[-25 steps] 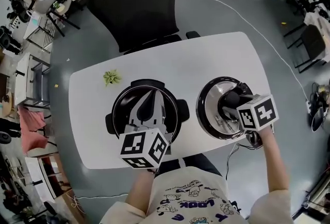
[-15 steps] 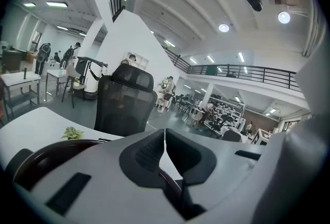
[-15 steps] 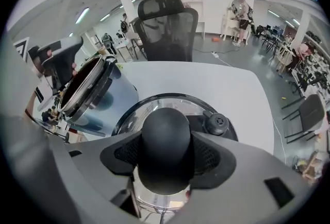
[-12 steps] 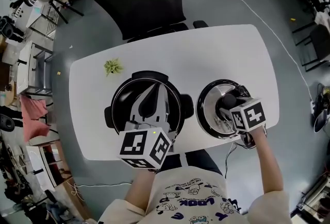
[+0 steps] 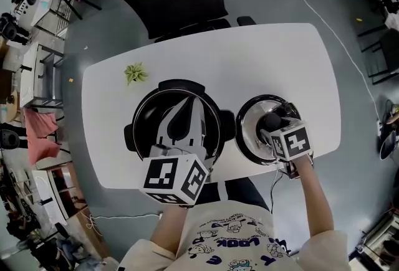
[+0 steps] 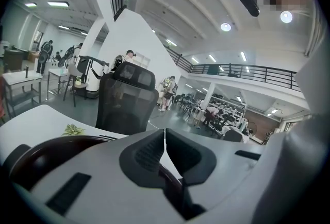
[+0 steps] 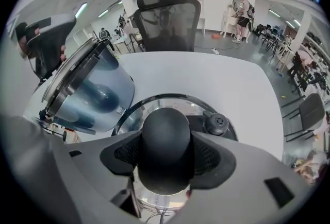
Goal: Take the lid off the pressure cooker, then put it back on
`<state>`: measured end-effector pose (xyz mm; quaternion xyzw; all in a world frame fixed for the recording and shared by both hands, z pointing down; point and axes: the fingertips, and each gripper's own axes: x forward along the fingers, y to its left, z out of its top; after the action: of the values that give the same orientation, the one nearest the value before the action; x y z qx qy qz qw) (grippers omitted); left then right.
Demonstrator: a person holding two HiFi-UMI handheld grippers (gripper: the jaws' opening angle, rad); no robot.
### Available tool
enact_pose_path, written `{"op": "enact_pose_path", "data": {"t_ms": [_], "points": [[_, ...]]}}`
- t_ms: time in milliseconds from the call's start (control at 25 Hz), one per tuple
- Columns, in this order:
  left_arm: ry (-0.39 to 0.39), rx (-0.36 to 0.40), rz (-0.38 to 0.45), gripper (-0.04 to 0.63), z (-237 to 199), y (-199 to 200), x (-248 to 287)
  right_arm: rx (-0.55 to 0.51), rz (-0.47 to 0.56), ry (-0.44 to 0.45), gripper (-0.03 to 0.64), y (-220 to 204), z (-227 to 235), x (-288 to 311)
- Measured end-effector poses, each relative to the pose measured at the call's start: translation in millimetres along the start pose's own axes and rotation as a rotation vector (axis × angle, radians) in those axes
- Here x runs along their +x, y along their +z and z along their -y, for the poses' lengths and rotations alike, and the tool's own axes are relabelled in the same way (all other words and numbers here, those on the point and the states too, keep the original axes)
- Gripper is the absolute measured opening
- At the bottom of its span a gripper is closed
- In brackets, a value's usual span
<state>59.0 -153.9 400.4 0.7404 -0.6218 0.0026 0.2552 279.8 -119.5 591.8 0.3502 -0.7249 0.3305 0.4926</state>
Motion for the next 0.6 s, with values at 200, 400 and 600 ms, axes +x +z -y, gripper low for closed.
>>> {"op": "enact_pose_path", "data": {"t_ms": [200, 400, 600], "points": [[0.005, -0.002, -0.002, 0.024, -3, -3, 0, 0.0, 0.0, -0.024, 0.295, -3, -4, 12], [0.01, -0.006, -0.003, 0.025, -6, -4, 0, 0.011, -0.004, -0.041, 0.295, -9, -9, 20], [0.008, -0.013, -0.002, 0.025, -9, -6, 1, 0.026, 0.01, -0.039, 0.295, -13, -15, 30]]}}
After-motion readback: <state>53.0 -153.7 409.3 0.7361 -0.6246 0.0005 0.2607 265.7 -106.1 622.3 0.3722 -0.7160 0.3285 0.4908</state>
